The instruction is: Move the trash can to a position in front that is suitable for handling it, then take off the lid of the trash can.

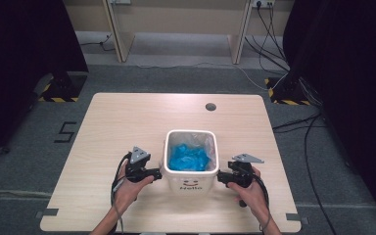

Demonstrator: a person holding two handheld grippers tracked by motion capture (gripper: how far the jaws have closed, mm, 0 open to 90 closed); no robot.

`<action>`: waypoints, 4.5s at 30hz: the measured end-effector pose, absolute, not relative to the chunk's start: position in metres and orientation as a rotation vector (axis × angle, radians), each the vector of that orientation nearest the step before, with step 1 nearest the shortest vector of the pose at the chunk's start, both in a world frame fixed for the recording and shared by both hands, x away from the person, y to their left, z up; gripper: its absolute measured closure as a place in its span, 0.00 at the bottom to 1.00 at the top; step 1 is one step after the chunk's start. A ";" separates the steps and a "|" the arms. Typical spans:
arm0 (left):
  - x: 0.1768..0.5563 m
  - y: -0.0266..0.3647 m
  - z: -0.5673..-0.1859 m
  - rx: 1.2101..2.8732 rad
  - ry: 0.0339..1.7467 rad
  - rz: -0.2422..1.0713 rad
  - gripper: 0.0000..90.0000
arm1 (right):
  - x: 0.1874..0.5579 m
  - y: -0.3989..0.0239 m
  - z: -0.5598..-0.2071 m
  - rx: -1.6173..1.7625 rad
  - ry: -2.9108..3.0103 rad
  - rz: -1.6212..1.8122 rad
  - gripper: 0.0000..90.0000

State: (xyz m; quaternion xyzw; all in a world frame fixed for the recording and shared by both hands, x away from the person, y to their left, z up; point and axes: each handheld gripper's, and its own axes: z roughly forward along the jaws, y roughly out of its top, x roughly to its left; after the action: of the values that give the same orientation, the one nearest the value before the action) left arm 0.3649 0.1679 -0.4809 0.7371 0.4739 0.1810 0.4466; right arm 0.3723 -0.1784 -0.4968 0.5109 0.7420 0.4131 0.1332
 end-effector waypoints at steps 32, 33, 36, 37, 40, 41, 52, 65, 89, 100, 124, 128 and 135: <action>0.308 0.180 -0.481 1.857 1.102 0.363 0.16 | 0.383 -0.209 -0.480 1.504 2.077 1.283 0.22; 0.308 0.180 -0.479 1.854 1.101 0.362 0.16 | 0.384 -0.209 -0.479 1.497 2.075 1.286 0.22; 0.306 0.181 -0.474 1.842 1.102 0.354 0.16 | 0.385 -0.211 -0.473 1.490 2.068 1.297 0.26; 0.306 0.181 -0.471 1.841 1.096 0.350 0.16 | 0.386 -0.212 -0.471 1.487 2.064 1.306 0.28; 0.302 0.178 -0.463 1.846 1.077 0.352 0.16 | 0.388 -0.214 -0.462 1.479 2.042 1.318 0.27; 0.301 0.178 -0.460 1.846 1.066 0.355 0.16 | 0.389 -0.215 -0.459 1.477 2.032 1.334 0.25; 0.289 0.167 -0.432 1.855 0.978 0.383 0.16 | 0.398 -0.209 -0.421 1.390 2.011 1.425 0.41; 0.293 0.150 -0.413 1.864 0.912 0.426 0.16 | 0.415 -0.180 -0.392 1.295 2.113 1.448 0.58; 0.301 0.127 -0.416 1.957 0.870 0.541 0.17 | 0.439 -0.142 -0.396 1.216 2.305 1.236 0.78; 0.298 0.131 -0.410 1.939 0.866 0.549 0.17 | 0.437 -0.143 -0.381 1.194 2.277 1.265 0.79; 0.289 0.150 -0.423 1.902 0.840 0.491 0.17 | 0.430 -0.212 -0.357 1.242 2.205 1.381 0.79; 0.288 0.157 -0.426 1.892 0.847 0.474 0.16 | 0.427 -0.230 -0.359 1.270 2.191 1.379 0.80; 0.287 0.165 -0.434 1.873 0.867 0.440 0.16 | 0.421 -0.259 -0.364 1.317 2.145 1.376 0.79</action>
State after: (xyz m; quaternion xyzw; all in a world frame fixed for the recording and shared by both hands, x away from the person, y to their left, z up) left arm 0.2868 0.1647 -0.4335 0.7723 0.3573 0.1812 0.4930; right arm 0.4210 -0.2593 -0.3637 0.4549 0.7408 0.4752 0.1358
